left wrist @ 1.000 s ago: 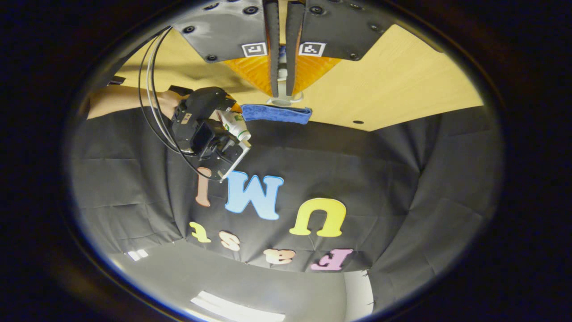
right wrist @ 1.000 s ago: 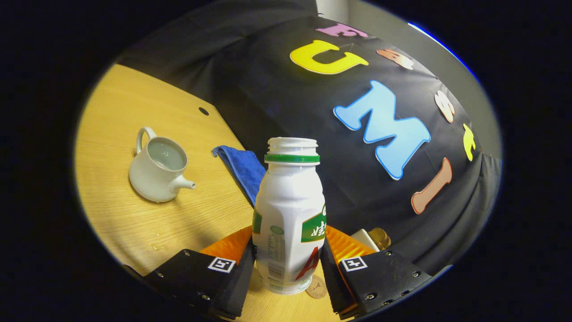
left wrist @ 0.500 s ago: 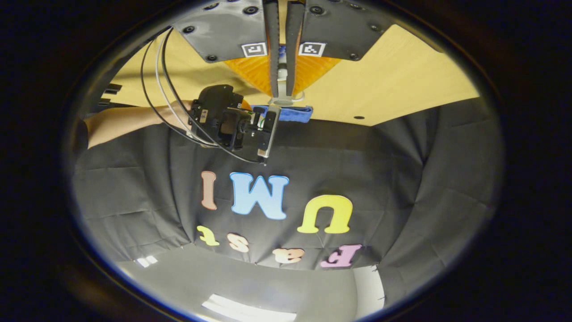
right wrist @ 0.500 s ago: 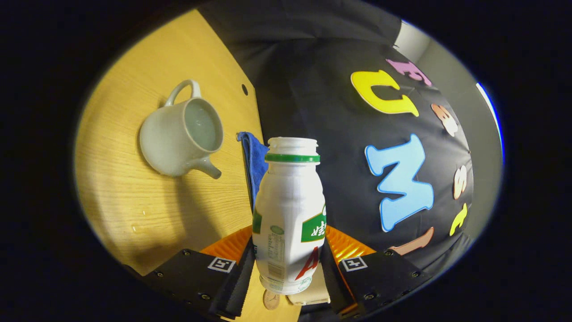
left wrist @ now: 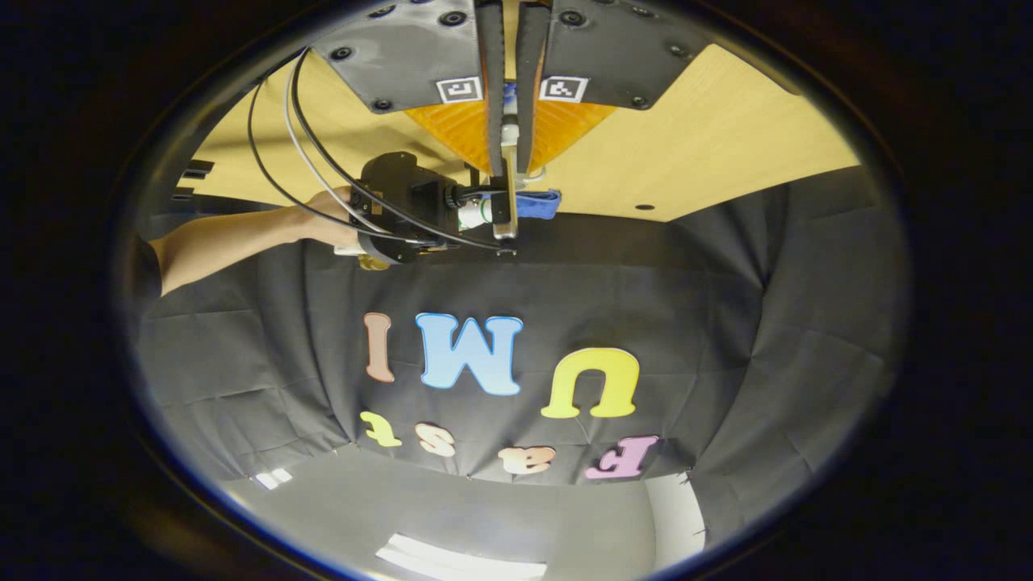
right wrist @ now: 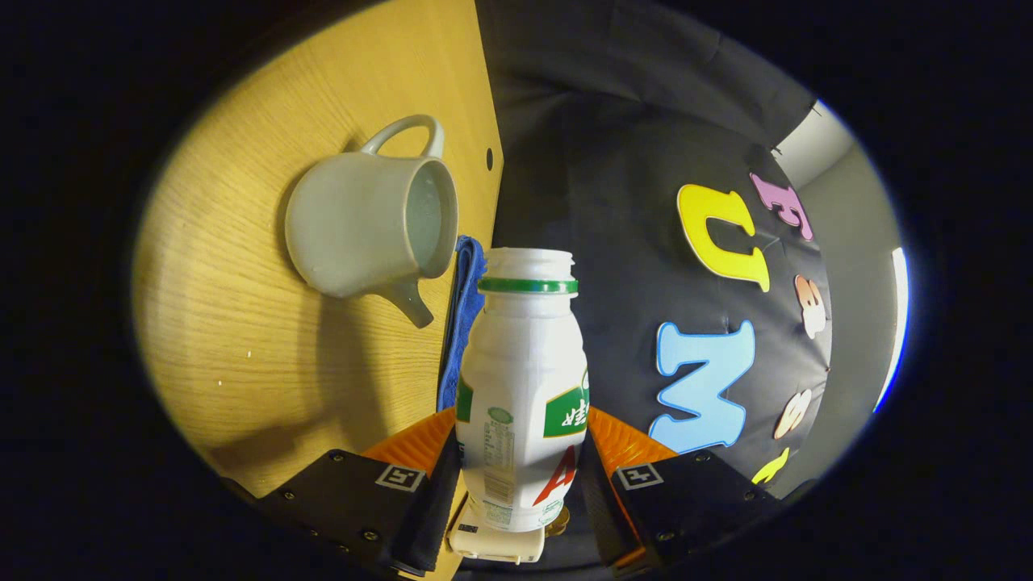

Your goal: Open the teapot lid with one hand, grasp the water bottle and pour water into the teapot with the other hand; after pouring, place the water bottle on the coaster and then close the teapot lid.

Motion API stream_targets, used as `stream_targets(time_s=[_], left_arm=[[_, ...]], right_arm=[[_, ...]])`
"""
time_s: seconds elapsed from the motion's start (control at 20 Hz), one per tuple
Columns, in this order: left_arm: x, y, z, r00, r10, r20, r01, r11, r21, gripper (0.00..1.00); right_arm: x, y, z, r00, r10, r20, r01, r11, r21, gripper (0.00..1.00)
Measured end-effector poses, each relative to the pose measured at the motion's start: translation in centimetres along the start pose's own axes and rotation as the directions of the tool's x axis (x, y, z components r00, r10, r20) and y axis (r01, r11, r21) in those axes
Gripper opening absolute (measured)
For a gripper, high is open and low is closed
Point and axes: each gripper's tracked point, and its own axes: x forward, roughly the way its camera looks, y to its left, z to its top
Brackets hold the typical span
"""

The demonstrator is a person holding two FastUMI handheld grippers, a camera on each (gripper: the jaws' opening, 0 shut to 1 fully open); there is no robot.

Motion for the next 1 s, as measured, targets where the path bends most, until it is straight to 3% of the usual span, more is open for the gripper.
stream_targets(time_s=[0.05,0.1,0.2,0.25,0.4,0.6,0.65,1.0], left_arm=[[0.0,-0.1,0.0,1.0,-0.001,-0.003,0.001,1.0,0.001,0.16],[0.1,0.0,-0.2,1.0,-0.001,-0.005,0.001,1.0,0.001,0.12],[0.2,-0.1,-0.3,1.0,-0.002,-0.011,0.002,1.0,-0.001,0.16],[0.2,-0.1,-0.2,1.0,0.0,-0.01,0.0,1.0,0.0,0.12],[0.2,-0.1,-0.3,1.0,0.001,-0.007,-0.001,1.0,0.004,0.16],[0.3,-0.3,-0.5,1.0,-0.001,-0.013,0.001,1.0,0.005,0.16],[0.3,-0.2,-0.4,1.0,0.0,-0.011,0.0,1.0,0.006,0.12],[0.4,-0.3,-0.7,1.0,-0.002,-0.019,0.002,1.0,0.009,0.16]], right_arm=[[0.0,-0.2,0.1,1.0,-0.009,0.005,0.009,1.0,-0.02,0.71],[0.1,-0.5,0.2,1.0,-0.02,0.009,0.02,0.999,-0.04,0.71],[0.1,-0.7,0.4,0.999,-0.029,0.015,0.03,0.997,-0.068,0.71],[0.1,-0.9,0.4,0.999,-0.032,0.018,0.034,0.996,-0.081,0.71],[0.3,-1.2,0.4,0.999,-0.042,0.019,0.044,0.992,-0.118,0.71],[0.4,-2.1,0.5,0.998,-0.06,0.03,0.064,0.985,-0.16,0.71],[0.4,-2.3,0.5,0.997,-0.065,0.031,0.069,0.983,-0.169,0.71],[0.5,-2.9,0.9,0.996,-0.074,0.046,0.082,0.974,-0.211,0.71]])
